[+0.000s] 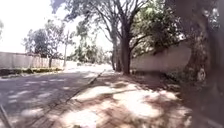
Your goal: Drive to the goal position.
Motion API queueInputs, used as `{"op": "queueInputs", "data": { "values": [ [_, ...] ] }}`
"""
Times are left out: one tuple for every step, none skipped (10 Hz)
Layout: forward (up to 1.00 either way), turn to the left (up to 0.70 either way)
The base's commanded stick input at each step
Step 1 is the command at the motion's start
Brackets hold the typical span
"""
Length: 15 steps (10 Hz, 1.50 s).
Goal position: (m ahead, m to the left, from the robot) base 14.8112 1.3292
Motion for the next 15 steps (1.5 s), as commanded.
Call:
{"op": "queueInputs", "data": {
  "values": [
    [0.7,0.0],
    [0.7,0.0],
    [0.7,0.0],
    [0.7,0.0],
    [0.7,0.0],
    [0.7,0.0],
    [0.7,0.0],
    [0.7,0.0],
    [0.7,0.0],
    [0.7,0.0],
    [0.7,0.0],
    [0.7,0.0],
    [0.7,0.0],
    [0.7,0.0],
    [0.7,0.0]
  ]
}}
